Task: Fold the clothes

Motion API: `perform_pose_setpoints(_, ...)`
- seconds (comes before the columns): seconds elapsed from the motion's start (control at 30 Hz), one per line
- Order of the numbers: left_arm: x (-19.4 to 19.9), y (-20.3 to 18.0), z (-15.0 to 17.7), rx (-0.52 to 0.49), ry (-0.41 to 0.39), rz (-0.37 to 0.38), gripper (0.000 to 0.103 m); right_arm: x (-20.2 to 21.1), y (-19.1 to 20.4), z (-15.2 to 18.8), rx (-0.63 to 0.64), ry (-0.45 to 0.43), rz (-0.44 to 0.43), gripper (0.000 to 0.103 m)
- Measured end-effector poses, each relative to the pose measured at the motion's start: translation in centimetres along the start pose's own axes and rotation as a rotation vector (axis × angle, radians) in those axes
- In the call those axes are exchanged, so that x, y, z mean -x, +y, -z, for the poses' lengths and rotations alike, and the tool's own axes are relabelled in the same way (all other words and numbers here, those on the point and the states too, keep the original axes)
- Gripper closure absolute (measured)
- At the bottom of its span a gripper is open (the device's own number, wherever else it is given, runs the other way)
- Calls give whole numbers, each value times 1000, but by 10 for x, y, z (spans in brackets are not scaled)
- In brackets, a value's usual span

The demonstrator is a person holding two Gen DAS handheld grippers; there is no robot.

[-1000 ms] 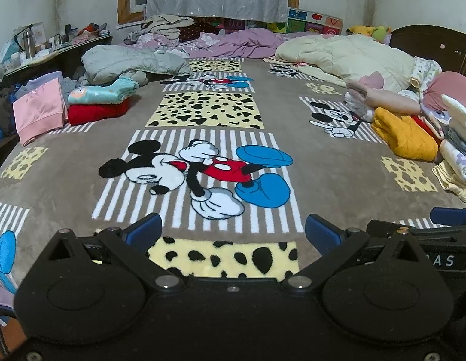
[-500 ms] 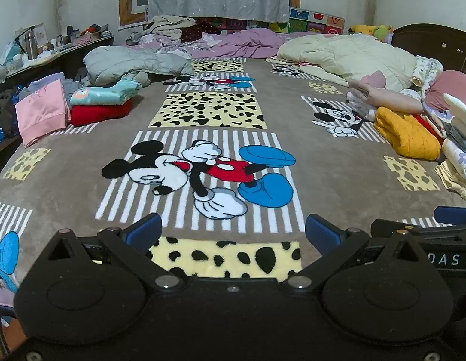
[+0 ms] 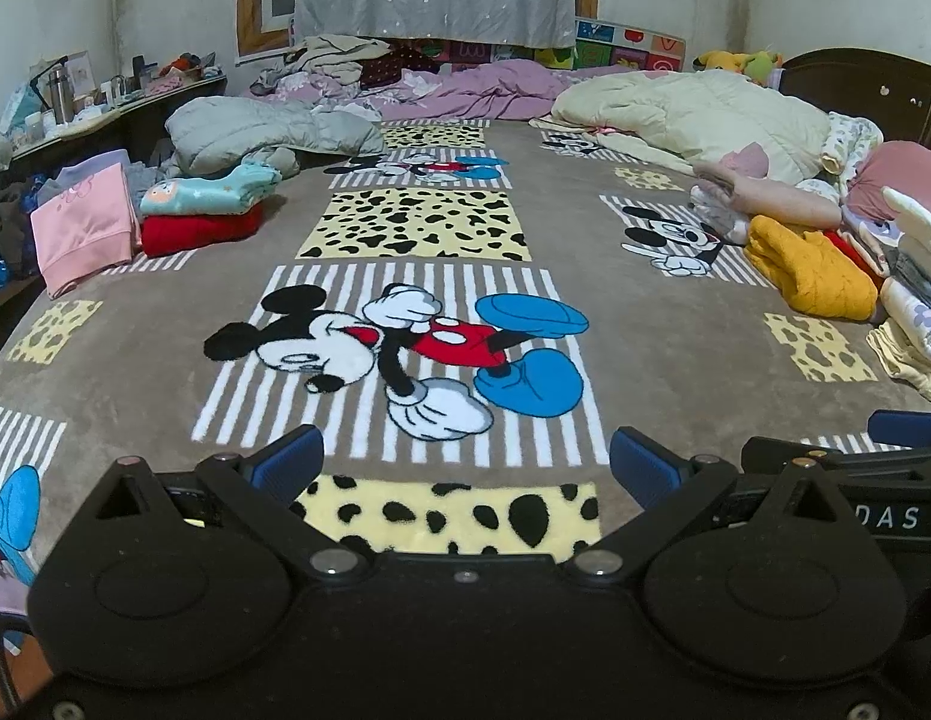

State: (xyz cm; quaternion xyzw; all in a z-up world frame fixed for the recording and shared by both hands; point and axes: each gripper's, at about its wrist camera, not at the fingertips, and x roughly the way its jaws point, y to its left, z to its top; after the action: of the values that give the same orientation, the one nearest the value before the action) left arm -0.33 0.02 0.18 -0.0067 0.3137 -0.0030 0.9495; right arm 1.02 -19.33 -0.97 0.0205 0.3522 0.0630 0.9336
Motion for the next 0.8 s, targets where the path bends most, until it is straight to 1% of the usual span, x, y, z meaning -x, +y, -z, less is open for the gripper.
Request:
perform_pose_setpoints(0.43, 4, 2, -1, 1, -5, 7, 0, 5, 1, -1, 6, -8, 9, 0)
perform_pose_setpoints(0.8, 4, 1, -9, 8, -6, 15, 0, 10, 2, -5, 4, -20, 15, 0)
